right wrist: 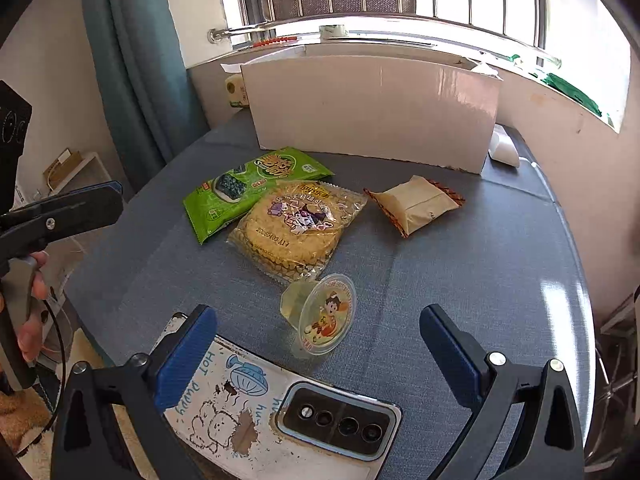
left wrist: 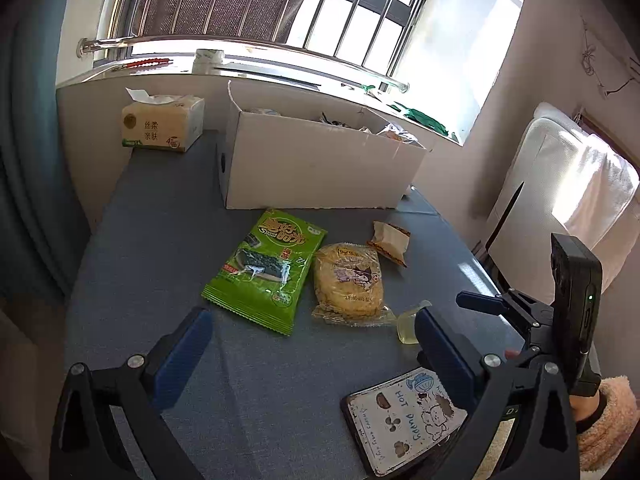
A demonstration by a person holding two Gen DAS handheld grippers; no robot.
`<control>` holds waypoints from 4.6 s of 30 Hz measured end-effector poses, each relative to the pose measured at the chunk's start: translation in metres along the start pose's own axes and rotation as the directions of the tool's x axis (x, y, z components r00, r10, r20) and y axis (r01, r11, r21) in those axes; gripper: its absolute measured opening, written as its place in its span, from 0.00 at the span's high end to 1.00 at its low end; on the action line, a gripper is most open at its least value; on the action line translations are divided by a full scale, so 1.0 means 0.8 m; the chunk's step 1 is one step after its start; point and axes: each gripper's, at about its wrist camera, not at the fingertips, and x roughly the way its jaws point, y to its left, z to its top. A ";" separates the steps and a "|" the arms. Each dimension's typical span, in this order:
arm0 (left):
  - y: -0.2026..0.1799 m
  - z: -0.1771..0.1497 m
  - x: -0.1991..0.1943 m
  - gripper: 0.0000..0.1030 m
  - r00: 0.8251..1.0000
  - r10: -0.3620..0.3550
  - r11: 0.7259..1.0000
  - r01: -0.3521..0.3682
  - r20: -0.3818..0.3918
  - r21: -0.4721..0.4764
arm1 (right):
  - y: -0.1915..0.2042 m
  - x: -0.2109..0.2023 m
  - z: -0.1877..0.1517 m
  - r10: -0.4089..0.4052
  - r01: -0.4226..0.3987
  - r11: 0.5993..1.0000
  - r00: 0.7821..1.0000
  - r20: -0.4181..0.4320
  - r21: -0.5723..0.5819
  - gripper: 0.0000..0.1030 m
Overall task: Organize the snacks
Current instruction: 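Grasp the yellow jelly cup with the right gripper, then grasp the green seaweed packet with the left gripper while the right lifts the jelly cup, then drop the seaweed packet and jelly cup into the white box with both grippers, then withdraw both grippers and move the left gripper to the Lay's cracker bag, then grasp the yellow Lay's cracker bag with the left gripper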
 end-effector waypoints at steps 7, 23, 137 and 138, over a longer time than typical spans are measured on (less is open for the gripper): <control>0.009 -0.005 0.005 0.00 1.000 0.025 1.000 -0.025 -0.008 -0.003 | 0.007 0.033 0.010 -0.101 0.096 0.993 0.992 -0.070 -0.062 0.00; 0.022 0.003 0.068 0.00 0.985 0.117 0.983 -0.096 -0.130 0.157 | -0.022 -0.001 0.006 0.044 -0.042 0.997 0.999 -0.032 0.060 0.52; -0.071 0.019 0.157 0.23 0.968 0.082 0.966 -0.019 -0.237 0.258 | -0.098 -0.053 -0.008 0.113 -0.147 0.941 0.985 0.128 0.305 0.00; -0.067 0.019 0.149 0.23 0.971 0.070 0.967 -0.011 -0.227 0.253 | -0.098 -0.049 -0.006 0.112 -0.143 0.943 0.986 0.120 0.299 0.00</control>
